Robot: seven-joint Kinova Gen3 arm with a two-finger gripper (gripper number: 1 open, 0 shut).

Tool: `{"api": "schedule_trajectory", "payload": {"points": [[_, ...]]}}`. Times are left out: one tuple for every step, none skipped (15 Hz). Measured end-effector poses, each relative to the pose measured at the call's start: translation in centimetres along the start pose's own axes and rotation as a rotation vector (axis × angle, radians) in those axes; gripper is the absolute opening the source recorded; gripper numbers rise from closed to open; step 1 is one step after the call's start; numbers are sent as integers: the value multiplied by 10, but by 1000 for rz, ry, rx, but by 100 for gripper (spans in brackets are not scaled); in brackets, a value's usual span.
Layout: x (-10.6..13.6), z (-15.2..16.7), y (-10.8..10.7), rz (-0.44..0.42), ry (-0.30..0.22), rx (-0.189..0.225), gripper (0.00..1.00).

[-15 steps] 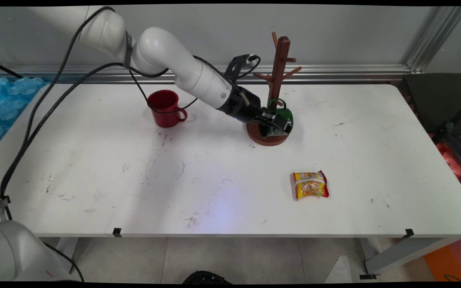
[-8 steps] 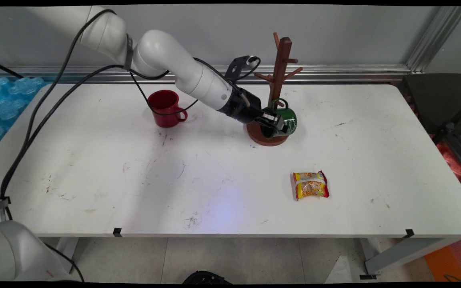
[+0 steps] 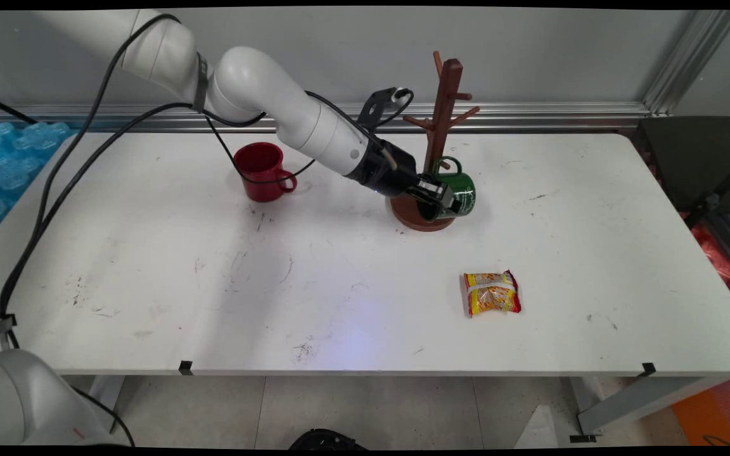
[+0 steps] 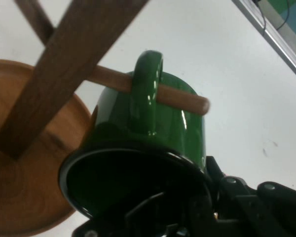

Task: Place the picked object on the table

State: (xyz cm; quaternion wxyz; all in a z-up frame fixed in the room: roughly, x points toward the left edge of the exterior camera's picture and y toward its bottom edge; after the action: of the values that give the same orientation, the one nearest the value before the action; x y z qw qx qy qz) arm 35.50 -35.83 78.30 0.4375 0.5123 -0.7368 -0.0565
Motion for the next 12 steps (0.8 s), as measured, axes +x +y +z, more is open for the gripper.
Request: {"api": "schedule_trajectory", "payload": {"points": [[0,-1,1,2,1,-3,0],[1,-2,2,6,3,-8,0],[1,-4,4,10,5,-13,0],[2,-6,6,14,6,-19,0],[2,-7,7,17,7,-23,0],[1,-9,8,21,6,-27,0],[0,-11,10,24,5,-32,0],[0,-13,12,27,4,-36,0],[-1,-15,14,30,2,-41,0],[-2,-17,16,33,0,-45,0],[-3,-19,18,36,-2,-49,0],[-4,-20,19,38,-3,-53,0]]}}
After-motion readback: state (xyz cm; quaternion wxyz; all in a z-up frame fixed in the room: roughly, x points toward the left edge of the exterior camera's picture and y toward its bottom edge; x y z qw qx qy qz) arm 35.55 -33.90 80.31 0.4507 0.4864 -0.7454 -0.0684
